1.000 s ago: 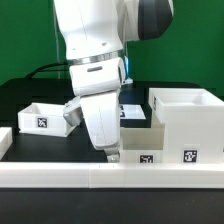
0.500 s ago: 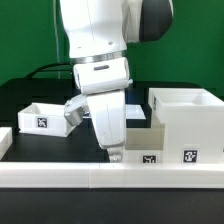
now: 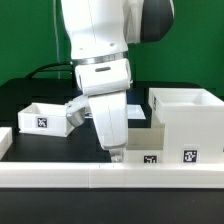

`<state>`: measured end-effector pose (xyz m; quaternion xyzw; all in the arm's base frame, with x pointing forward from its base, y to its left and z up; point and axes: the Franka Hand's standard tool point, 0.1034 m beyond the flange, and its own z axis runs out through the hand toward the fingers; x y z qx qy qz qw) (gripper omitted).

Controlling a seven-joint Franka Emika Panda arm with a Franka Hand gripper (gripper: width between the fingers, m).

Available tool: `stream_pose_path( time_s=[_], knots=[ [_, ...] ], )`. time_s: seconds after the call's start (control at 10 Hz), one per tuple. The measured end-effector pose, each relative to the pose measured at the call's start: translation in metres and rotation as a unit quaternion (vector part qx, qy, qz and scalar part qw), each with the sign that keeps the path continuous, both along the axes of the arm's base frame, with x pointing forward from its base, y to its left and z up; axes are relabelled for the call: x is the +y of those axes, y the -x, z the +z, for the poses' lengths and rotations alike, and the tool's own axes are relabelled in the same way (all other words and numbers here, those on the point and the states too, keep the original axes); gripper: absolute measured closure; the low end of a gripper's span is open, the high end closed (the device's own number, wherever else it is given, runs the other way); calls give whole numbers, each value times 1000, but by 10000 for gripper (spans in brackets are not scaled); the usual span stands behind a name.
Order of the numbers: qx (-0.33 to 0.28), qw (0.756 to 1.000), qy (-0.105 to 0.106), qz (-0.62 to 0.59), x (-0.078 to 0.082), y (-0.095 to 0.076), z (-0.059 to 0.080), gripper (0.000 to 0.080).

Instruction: Assemble drawer

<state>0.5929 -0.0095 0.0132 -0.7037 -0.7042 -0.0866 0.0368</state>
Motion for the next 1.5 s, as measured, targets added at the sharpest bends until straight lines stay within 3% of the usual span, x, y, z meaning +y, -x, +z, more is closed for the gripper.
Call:
stream_pose_path(
  time_s=[0.2, 0.6, 1.2, 1.3, 1.5],
  knots=[
    [-2, 1000, 0, 13, 9, -1, 0, 150],
    [-4, 999, -4, 40, 43, -2, 2, 150],
    [5, 1000, -3, 6, 46, 0, 0, 150],
    [2, 1000, -2, 16, 42, -2, 1, 150],
    [-3, 999, 3, 35, 9, -4, 3, 150]
  ],
)
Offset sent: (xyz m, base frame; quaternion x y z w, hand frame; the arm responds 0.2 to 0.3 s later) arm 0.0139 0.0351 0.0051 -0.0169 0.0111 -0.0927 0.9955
